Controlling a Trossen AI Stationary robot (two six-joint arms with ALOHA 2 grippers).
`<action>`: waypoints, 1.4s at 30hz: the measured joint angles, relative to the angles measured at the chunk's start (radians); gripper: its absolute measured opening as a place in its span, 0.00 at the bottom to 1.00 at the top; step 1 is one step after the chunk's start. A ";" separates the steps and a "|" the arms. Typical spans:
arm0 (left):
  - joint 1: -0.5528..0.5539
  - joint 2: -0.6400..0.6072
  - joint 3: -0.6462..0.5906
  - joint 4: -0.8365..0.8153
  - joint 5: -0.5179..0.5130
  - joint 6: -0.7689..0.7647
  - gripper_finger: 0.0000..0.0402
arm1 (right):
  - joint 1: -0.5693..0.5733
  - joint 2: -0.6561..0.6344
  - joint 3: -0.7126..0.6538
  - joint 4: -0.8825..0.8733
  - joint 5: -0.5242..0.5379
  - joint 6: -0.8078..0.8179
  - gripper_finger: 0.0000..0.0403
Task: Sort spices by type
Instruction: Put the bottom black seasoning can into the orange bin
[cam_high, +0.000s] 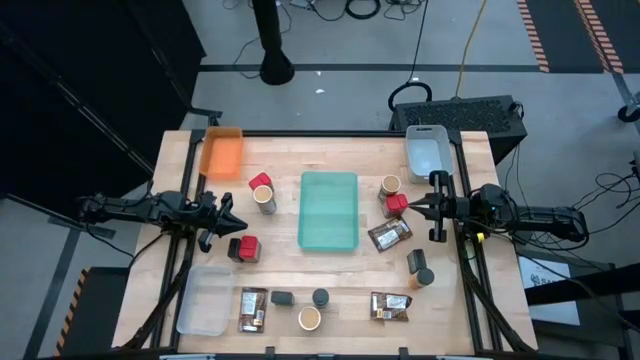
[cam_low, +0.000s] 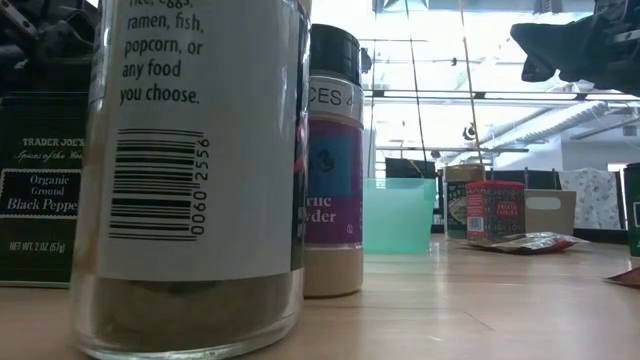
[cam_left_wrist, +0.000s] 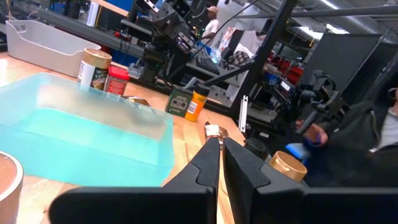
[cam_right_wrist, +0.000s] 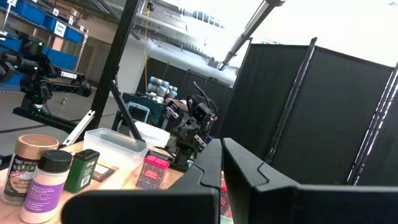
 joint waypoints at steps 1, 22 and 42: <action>0.000 0.000 0.000 -0.001 0.000 0.022 0.06 | 0.000 0.000 0.000 0.000 0.000 0.000 0.00; 0.000 0.000 0.000 0.426 -0.047 0.052 0.06 | 0.000 0.000 0.000 0.007 0.000 0.126 0.00; -0.026 0.259 0.006 0.475 -0.476 -0.080 0.06 | -0.001 0.244 0.256 -0.070 0.301 0.345 0.00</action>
